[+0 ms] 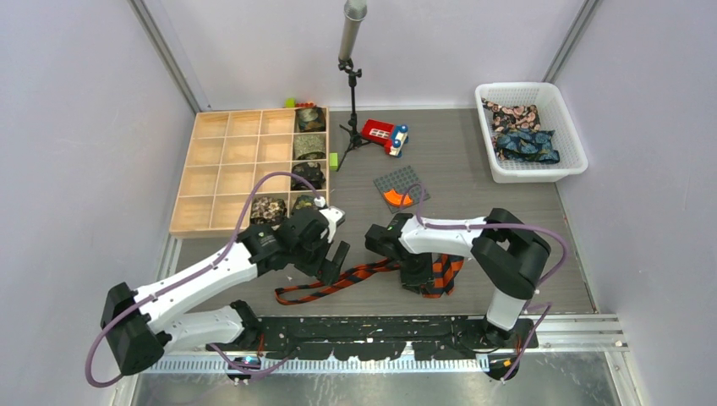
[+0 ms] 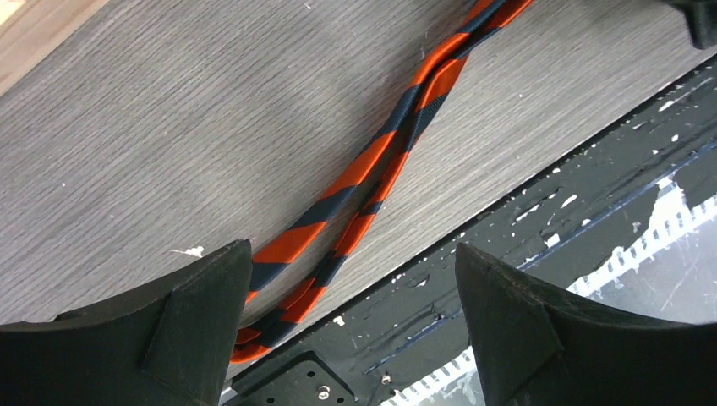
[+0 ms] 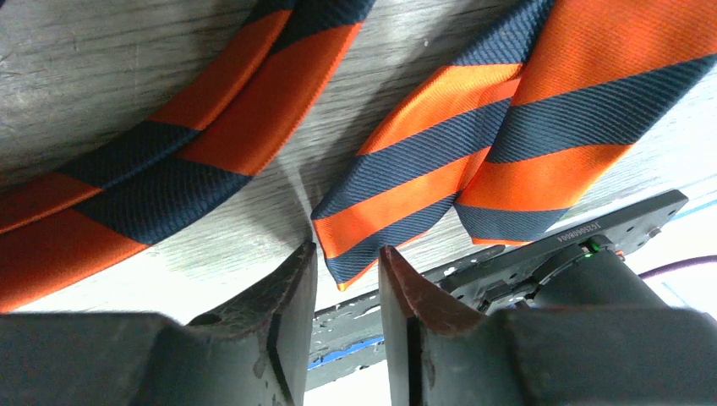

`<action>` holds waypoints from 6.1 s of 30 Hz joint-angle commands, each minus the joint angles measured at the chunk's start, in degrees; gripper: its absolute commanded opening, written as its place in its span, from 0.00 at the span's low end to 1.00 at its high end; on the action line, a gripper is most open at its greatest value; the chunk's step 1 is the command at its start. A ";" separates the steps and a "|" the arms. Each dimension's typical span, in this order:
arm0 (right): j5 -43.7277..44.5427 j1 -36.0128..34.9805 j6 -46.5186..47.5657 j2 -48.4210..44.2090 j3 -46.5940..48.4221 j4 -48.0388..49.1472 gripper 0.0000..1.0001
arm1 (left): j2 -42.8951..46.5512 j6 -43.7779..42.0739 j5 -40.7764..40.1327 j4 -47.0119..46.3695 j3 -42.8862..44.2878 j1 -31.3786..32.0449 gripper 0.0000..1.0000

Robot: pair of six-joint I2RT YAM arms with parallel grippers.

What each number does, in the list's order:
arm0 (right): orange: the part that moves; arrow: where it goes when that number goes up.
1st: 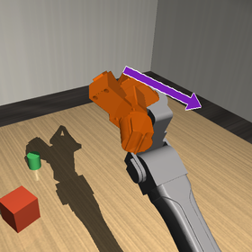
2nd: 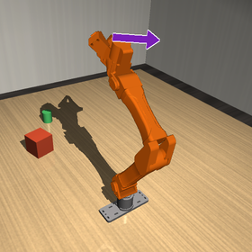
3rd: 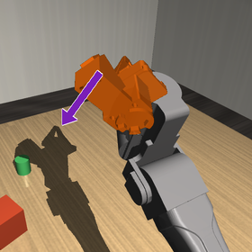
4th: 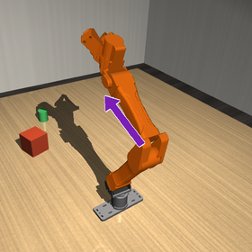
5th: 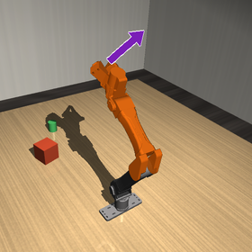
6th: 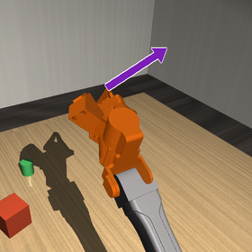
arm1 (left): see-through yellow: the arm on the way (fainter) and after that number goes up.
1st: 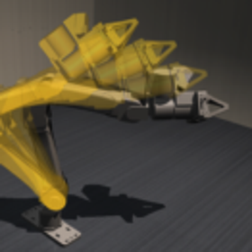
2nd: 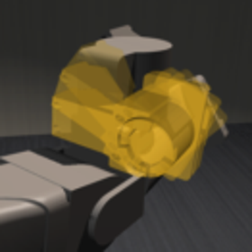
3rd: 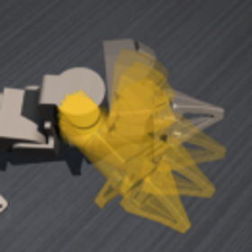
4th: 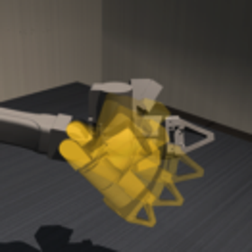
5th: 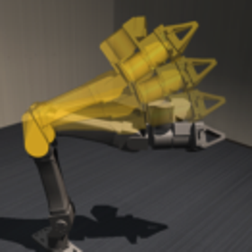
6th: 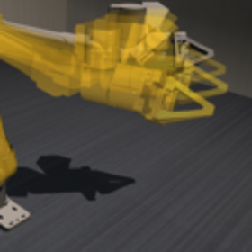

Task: Roll the ties
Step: Flatten out the tie at the center of the board.

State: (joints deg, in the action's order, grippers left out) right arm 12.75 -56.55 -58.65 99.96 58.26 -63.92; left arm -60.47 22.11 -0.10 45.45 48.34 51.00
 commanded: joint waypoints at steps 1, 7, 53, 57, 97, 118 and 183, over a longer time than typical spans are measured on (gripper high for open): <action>-0.08 -0.36 2.19 1.70 2.16 -2.18 0.35 | -3.16 -0.23 -0.57 -3.77 1.84 0.15 0.92; -0.56 -0.40 3.03 1.66 1.43 -1.56 0.08 | -7.31 -0.75 0.60 -7.27 1.88 0.15 0.90; 12.06 60.34 16.82 -17.80 6.41 4.40 0.00 | -31.64 -5.34 41.59 -3.32 4.88 -9.75 0.00; 11.35 62.98 17.20 -12.53 4.23 7.18 0.00 | -32.65 -6.08 40.84 -2.53 4.05 -10.44 0.00; -2.65 57.09 21.06 -18.18 -0.44 24.62 0.62 | -2.63 -1.21 19.39 7.63 4.73 -10.56 0.41; 0.06 59.98 29.03 2.50 9.72 27.40 0.46 | 3.35 -1.37 21.94 4.57 1.04 -10.58 0.40; -1.39 71.63 23.47 -15.36 -13.31 41.65 0.01 | 3.50 -0.75 21.37 3.09 0.00 -10.64 0.26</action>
State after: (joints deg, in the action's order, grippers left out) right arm 12.91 14.87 -36.21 82.50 44.60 -25.65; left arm -57.60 20.88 20.80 50.39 48.40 40.47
